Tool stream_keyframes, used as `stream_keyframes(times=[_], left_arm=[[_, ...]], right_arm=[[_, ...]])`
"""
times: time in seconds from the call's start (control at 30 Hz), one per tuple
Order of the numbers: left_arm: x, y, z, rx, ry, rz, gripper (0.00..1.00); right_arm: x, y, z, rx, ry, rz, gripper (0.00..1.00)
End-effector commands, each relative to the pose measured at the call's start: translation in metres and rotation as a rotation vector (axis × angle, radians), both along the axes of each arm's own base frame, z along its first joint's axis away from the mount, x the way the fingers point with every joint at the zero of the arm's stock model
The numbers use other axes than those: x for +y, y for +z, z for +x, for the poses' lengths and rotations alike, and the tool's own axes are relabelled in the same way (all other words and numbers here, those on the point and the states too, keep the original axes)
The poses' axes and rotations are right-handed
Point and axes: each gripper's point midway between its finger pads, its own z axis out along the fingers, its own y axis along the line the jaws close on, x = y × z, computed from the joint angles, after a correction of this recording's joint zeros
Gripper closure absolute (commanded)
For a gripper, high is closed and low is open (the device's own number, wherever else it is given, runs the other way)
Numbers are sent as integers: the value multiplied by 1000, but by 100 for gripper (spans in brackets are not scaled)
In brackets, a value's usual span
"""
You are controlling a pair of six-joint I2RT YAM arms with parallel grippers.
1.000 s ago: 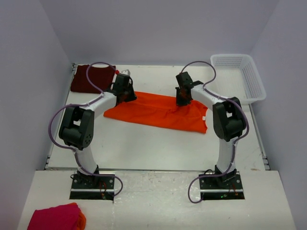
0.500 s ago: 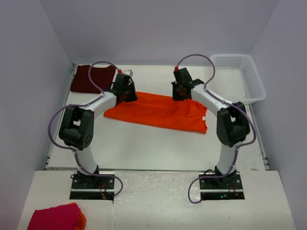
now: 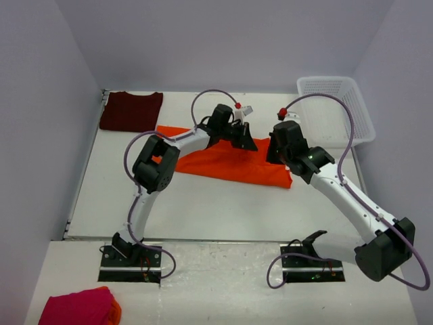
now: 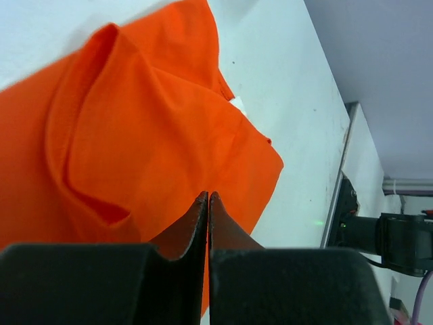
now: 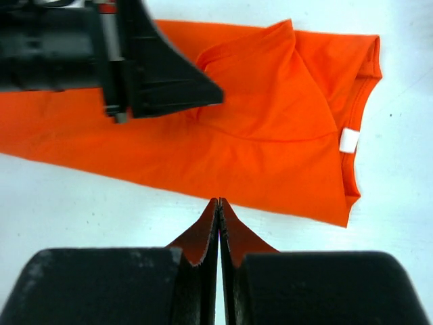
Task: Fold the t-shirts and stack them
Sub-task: Rotate the tshirt 90 degrees
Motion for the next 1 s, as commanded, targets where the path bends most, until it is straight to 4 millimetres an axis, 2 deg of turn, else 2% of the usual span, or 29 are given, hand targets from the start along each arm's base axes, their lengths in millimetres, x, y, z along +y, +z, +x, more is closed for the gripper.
stream_keyframes(times=[0.0, 0.03, 0.07, 0.2, 0.23, 0.27, 0.3, 0.33, 0.37, 0.4, 0.43, 0.5, 0.53, 0.6, 0.63, 0.7, 0.83, 0.87, 0.93, 0.97], left_arm=[[-31, 15, -15, 22, -125, -85, 100], [-35, 1, -19, 52, -128, -61, 100], [-39, 3, -14, 28, -121, -62, 100], [-34, -22, -12, 66, -85, 27, 100], [-31, -33, -10, 62, -78, 62, 100], [-30, -38, 0, 40, -36, 102, 100], [-24, -57, -2, 73, -24, 163, 100], [-20, -67, 0, 85, -7, 198, 100], [-18, -72, 12, 67, 38, 239, 100], [-11, -83, 10, 96, 54, 293, 100], [-4, -98, 22, 78, 106, 359, 100], [12, -116, 24, 95, 148, 468, 100], [19, -125, 39, 56, 201, 533, 100], [35, -137, 43, 54, 235, 632, 100], [42, -140, 56, 13, 270, 678, 100], [57, -148, 65, 7, 301, 730, 100], [78, -134, 101, -49, 377, 706, 100], [84, -119, 120, -97, 407, 669, 100], [89, -105, 137, -159, 423, 632, 100], [93, -87, 156, -225, 456, 585, 100]], right_arm=[[-8, -10, -15, 37, -40, -14, 100], [-7, -13, -18, 44, -35, -16, 100], [-7, -11, -22, 41, -31, -13, 100], [-4, -10, -34, 30, -25, 13, 100], [-2, -11, -37, 33, -17, 16, 100], [-1, -11, -40, 36, -15, 21, 100], [1, -9, -44, 29, -7, 27, 100], [3, -8, -45, 25, -3, 28, 100], [4, -7, -48, 26, -4, 35, 100], [8, -5, -51, 21, 8, 43, 100], [10, -4, -53, 21, 14, 48, 100], [14, -3, -57, 21, 21, 56, 100], [15, -4, -59, 22, 24, 57, 100], [21, -8, -63, 33, 38, 65, 100], [23, -11, -64, 39, 41, 67, 100], [28, -18, -68, 56, 51, 64, 100], [39, -37, -71, 107, 67, 38, 100], [45, -40, -74, 117, 78, 39, 100], [51, -48, -75, 136, 84, 31, 100], [55, -52, -78, 145, 99, 27, 100]])
